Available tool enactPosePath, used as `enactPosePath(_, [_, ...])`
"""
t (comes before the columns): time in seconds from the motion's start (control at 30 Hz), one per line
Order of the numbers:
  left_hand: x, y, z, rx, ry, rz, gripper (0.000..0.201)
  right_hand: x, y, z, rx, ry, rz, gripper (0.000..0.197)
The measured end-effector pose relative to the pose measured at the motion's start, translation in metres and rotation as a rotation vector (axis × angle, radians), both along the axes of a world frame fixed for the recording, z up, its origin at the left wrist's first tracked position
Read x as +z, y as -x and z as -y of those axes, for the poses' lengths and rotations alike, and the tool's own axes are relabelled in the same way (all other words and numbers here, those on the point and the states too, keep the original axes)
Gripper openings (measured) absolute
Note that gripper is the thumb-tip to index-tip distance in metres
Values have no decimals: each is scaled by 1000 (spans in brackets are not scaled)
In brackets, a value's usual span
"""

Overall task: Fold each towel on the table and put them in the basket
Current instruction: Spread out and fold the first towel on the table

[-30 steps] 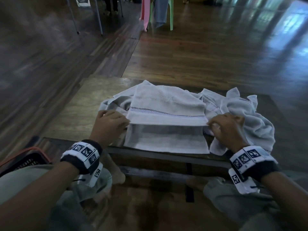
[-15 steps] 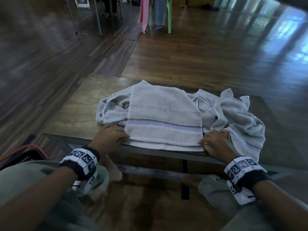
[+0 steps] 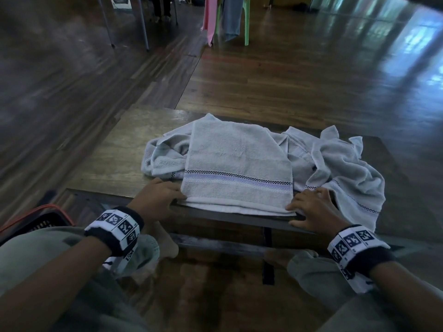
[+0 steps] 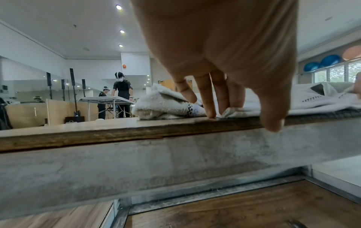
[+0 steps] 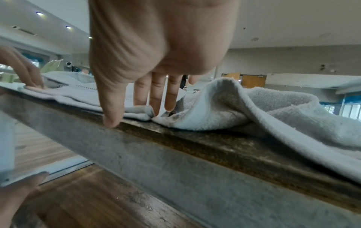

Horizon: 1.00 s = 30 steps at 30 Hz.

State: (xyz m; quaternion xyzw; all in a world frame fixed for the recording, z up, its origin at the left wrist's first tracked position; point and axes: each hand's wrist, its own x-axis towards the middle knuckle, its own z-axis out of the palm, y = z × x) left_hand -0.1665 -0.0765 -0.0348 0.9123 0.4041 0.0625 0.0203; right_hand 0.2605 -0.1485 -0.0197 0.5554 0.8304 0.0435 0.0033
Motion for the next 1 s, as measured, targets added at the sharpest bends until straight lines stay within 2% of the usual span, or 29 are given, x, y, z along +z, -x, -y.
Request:
enactPosePath(0.2, [3, -8, 4, -28, -68, 24, 30, -6, 10, 9, 98, -74, 160, 40])
enactPosePath(0.37, [8, -7, 6, 72, 82, 132, 12, 0, 6, 11, 12, -139, 11, 17])
enactPosePath(0.47, [22, -6, 1, 126, 52, 262, 11, 20, 2, 3, -120, -185, -99, 22])
enactPosePath(0.6, [67, -11, -22, 114, -110, 382, 5, 67, 1, -13, -215, -275, -150, 17])
enactPosePath(0.67, [96, -14, -36, 93, -178, 460, 23, 95, 1, -24, -238, -403, -193, 17])
enactPosePath(0.77, [139, -19, -52, 65, -264, 548, 29, 136, 0, -40, -254, -567, -219, 11])
enactPosePath(0.9, [199, -25, -63, 54, -335, 658, 32, 189, -3, -55, -274, -649, -341, 26])
enactPosePath(0.97, [227, -27, -65, 49, -345, 730, 32, 215, -1, -57, -270, -697, -359, 25])
enactPosePath(1.0, [240, -28, -64, 57, -326, 766, 25, 228, -2, -58, -260, -723, -372, 22])
